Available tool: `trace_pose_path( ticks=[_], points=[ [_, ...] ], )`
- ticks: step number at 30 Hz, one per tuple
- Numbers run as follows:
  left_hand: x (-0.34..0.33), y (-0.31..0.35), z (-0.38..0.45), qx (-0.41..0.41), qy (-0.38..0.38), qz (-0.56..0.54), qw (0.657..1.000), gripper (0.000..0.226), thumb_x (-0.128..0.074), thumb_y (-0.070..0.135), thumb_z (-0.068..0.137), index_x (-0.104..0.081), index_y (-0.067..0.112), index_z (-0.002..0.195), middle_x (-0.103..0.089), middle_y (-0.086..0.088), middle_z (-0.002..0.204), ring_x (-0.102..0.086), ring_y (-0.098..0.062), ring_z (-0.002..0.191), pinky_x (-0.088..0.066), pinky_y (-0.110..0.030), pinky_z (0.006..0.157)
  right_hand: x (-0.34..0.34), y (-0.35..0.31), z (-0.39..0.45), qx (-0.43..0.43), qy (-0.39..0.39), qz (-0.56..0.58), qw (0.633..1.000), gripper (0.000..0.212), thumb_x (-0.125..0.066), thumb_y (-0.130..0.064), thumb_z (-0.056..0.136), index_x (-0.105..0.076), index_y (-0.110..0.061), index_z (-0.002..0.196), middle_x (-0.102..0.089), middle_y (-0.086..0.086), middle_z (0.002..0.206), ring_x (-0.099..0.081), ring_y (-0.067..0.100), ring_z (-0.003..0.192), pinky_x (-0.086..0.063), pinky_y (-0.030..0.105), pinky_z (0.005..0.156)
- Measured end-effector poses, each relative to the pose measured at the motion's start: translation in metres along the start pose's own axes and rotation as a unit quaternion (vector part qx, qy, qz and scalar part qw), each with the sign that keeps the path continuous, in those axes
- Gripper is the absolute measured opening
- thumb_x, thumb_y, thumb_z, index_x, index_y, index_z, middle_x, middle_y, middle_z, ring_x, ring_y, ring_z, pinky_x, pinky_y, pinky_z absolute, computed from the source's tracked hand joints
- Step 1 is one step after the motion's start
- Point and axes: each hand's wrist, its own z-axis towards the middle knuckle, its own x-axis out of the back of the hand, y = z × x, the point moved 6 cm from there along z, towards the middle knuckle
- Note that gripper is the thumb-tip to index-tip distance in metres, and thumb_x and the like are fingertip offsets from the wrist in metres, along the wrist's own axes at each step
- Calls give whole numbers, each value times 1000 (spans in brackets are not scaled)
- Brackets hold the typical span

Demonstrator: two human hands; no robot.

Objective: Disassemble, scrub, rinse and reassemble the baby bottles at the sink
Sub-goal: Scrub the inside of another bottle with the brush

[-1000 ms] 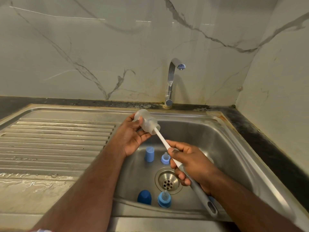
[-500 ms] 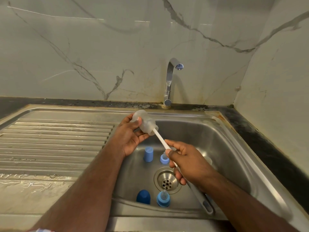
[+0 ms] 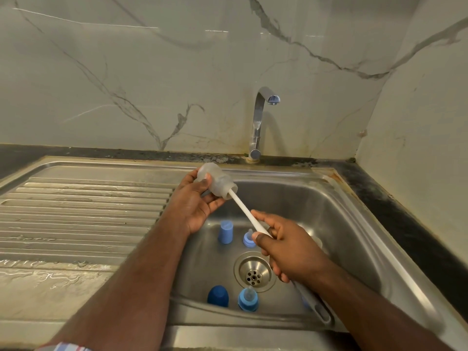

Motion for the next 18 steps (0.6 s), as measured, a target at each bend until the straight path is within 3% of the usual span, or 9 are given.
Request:
trace_pose_path(
  ticks=[5,10,12,16,18],
  points=[
    [-9,-2,-3,5,-23,26,999,36,-59,8,100,-52,15,135,-61,-21,129,-74,-39,99,-63,-49,72,-6,0,5,-22,3,-32,999,49,-51,-28,103,-39,-46,148,-61,4,76,-52,9,42,-42,22,40],
    [-1,-2,0,-1,-10,18,1000,35,-59,9,99,-55,17,133,-60,-20,130,-70,-40,107,-62,-51,76,-4,2,-3,-61,-97,115,987,43,-54,-17,102,-54,-36,140,-55,6,69,-42,11,38,-33,20,34],
    [-1,-1,-1,-1,-13,12,1000,36,-59,10,99,-54,17,135,-60,-21,131,-72,-39,105,-62,-49,75,3,-2,-4,-46,-93,146,984,41,-56,-14,100,-58,-35,135,-55,6,68,-41,12,39,-32,20,34],
    [-5,-2,-2,0,-25,21,999,42,-62,9,97,-52,16,138,-60,-23,133,-70,-43,106,-62,-52,77,5,-1,0,-17,-6,33,999,46,-57,-22,100,-50,-42,142,-61,2,72,-49,12,41,-39,25,38],
    [-6,-1,-3,3,-33,20,999,49,-65,11,93,-51,15,140,-60,-23,134,-69,-44,108,-62,-52,78,0,0,2,-13,-1,-8,1000,49,-55,-25,101,-46,-47,144,-62,0,70,-51,11,42,-42,25,41]
  ],
)
